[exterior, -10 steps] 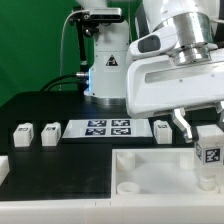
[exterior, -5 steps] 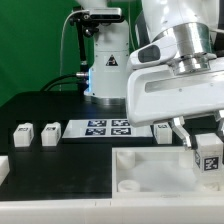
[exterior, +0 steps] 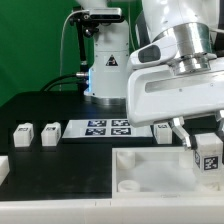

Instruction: Assemble one leg

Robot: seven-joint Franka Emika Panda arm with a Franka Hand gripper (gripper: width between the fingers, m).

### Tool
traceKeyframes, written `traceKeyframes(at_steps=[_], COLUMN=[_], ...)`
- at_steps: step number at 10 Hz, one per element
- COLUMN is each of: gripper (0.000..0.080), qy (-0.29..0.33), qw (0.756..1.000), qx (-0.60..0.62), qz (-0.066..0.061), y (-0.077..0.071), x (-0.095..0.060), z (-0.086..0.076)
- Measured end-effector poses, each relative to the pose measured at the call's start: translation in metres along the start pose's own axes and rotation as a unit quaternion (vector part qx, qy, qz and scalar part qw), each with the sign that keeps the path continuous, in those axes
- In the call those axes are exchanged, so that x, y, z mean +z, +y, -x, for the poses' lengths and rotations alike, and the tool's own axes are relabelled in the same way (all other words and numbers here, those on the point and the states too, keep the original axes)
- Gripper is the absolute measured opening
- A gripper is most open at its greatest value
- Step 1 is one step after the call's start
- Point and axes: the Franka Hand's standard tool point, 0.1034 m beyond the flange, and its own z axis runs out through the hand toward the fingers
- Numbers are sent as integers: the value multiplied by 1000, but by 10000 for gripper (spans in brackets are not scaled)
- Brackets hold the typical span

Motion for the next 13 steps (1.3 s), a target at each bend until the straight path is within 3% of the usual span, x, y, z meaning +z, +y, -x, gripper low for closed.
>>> traceKeyframes(at_steps=[1,2,3,11,13], gripper=[507,507,619,649,649], qy=[0,0,0,0,-37], qw=[1000,1000,1000,1000,999], qx=[0,0,0,0,8], qz=[0,0,0,0,-5], y=[0,0,0,0,-3], x=[0,0,0,0,-5], z=[0,0,0,0,-1])
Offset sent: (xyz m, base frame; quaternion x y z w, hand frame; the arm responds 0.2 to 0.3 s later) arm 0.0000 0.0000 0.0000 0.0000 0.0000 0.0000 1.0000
